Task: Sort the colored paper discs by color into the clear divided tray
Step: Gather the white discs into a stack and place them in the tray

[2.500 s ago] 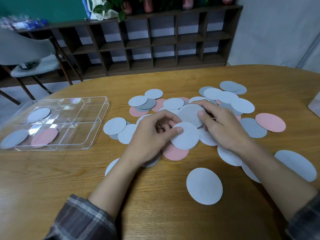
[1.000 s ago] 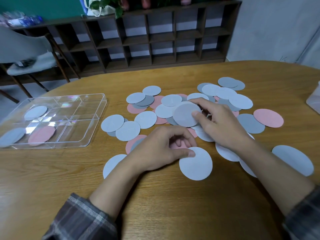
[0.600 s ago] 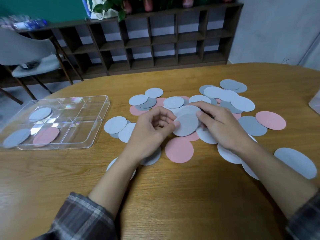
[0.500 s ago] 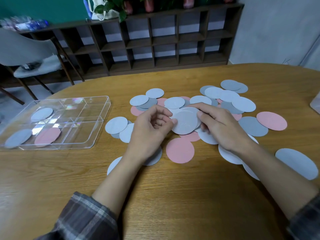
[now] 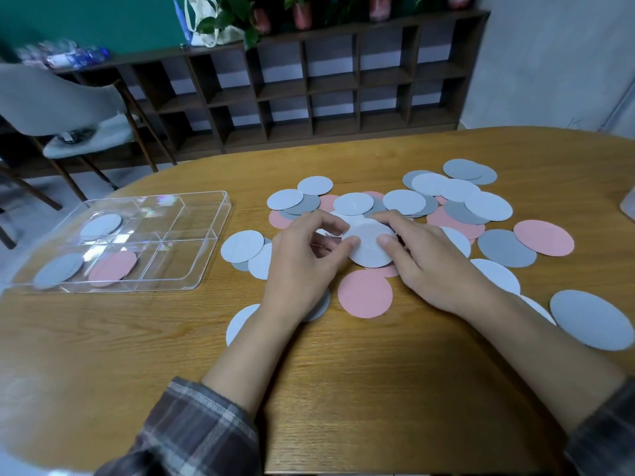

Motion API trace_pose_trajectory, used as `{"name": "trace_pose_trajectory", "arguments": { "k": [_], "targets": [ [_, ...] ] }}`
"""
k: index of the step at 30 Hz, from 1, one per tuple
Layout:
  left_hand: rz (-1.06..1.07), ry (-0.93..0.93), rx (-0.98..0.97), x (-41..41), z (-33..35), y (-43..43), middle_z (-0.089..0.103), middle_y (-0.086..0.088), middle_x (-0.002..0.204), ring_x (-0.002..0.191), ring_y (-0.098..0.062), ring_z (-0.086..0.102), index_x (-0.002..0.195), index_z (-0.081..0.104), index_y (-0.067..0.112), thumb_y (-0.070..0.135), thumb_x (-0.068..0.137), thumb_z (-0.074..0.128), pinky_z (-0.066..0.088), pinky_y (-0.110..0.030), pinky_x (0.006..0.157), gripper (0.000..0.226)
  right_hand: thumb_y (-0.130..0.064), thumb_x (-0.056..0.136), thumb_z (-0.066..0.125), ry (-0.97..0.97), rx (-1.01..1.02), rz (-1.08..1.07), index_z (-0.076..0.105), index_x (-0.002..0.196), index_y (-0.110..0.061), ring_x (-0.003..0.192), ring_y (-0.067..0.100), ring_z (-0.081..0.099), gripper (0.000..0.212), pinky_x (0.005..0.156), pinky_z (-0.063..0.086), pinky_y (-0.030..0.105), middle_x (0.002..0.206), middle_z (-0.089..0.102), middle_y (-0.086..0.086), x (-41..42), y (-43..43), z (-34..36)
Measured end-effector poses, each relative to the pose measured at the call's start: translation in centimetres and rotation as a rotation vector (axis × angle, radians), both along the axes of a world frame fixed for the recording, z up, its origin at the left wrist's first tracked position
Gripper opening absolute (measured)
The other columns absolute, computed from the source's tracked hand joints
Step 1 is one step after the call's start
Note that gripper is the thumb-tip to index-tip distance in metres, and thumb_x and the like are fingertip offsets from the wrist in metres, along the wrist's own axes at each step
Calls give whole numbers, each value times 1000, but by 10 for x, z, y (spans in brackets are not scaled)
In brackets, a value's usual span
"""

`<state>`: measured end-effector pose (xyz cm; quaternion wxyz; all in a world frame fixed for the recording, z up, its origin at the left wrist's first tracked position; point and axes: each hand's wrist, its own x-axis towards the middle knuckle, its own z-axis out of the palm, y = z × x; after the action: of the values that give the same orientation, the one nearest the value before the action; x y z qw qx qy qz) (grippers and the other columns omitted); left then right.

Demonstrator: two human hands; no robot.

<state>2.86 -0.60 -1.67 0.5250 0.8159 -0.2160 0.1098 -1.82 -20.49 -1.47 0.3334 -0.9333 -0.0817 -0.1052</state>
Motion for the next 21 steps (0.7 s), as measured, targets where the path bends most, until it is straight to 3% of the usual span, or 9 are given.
{"name": "trace_pose_trajectory", "arguments": {
  "k": [5, 10, 13, 17, 19, 21],
  "targets": [
    [-1, -45, 40, -9, 1, 14, 72, 8, 91, 76, -12, 64, 97, 72, 20, 21, 87, 83, 45, -12, 67, 14, -24, 108, 46, -67, 71, 4, 57, 127, -25, 88, -11, 52, 22, 70, 36, 7, 92, 56, -25, -7, 7, -1],
    [12, -54, 122, -20, 1, 48, 71, 6, 89, 80, -11, 62, 98, 74, 21, 25, 88, 83, 42, -8, 68, 14, -27, 108, 46, -92, 107, -5, 56, 127, -27, 85, 4, 54, 22, 67, 37, 16, 90, 64, -3, -14, 17, -3],
    [12, -95, 285, -24, -4, 82, 71, 13, 95, 83, -7, 63, 101, 75, 25, 36, 87, 82, 45, -14, 73, 19, -29, 107, 47, -100, 154, -22, 56, 130, -29, 82, 8, 56, 24, 70, 41, 23, 88, 65, -1, -19, 26, -4],
    [-60, -67, 526, -29, -5, 124, 66, 23, 112, 105, 0, 61, 112, 73, 37, 62, 77, 79, 50, -25, 87, 43, -25, 107, 49, -117, 199, -26, 58, 130, -28, 80, 8, 56, 25, 66, 39, 16, 87, 66, -1, -25, 40, -3],
    [-88, -63, 594, -34, 0, 135, 61, 28, 119, 113, 4, 57, 119, 71, 39, 65, 75, 78, 49, -28, 93, 51, -25, 107, 49, -112, 219, -17, 58, 129, -29, 78, 11, 57, 24, 68, 41, 21, 85, 66, 0, -26, 47, -2],
    [-107, -56, 607, -37, 5, 141, 58, 35, 117, 108, 9, 55, 122, 70, 40, 62, 76, 80, 49, -26, 90, 52, -24, 107, 50, -105, 238, -10, 58, 127, -31, 77, 15, 58, 23, 72, 44, 29, 84, 66, 1, -27, 51, -3]
  ]
}}
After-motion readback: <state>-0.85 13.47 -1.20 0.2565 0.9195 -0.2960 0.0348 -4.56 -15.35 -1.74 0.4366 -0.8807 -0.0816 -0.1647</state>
